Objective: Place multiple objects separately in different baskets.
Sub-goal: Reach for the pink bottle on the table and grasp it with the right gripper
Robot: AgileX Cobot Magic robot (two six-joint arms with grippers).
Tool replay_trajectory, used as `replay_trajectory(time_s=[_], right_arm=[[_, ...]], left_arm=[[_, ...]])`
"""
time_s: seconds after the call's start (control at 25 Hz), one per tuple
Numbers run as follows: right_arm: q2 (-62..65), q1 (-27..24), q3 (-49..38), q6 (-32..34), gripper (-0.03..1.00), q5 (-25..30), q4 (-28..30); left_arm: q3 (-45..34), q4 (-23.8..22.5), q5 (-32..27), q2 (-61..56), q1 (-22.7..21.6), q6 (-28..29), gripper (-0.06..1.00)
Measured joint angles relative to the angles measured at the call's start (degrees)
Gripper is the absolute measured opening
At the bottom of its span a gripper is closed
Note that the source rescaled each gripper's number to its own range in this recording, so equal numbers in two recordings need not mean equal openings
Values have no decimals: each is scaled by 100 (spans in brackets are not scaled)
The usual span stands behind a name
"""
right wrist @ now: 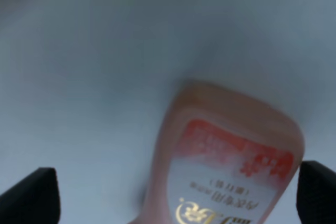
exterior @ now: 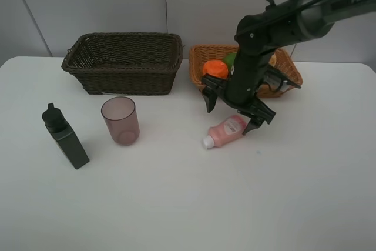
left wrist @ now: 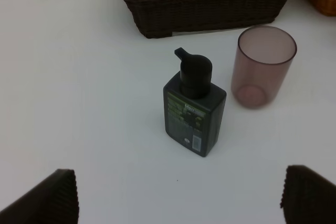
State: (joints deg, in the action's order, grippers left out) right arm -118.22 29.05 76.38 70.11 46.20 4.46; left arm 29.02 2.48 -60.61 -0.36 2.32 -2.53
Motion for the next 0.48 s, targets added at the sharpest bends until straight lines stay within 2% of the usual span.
replay_trajectory(time_s=[0.16, 0.48], right_arm=[[-140, -48, 15, 0, 96, 200, -11], [-154, -48, 15, 36, 96, 208, 8]], left_arm=[[0, 0, 0, 0, 0, 0, 100], [0, 0, 0, 0, 0, 0, 100]])
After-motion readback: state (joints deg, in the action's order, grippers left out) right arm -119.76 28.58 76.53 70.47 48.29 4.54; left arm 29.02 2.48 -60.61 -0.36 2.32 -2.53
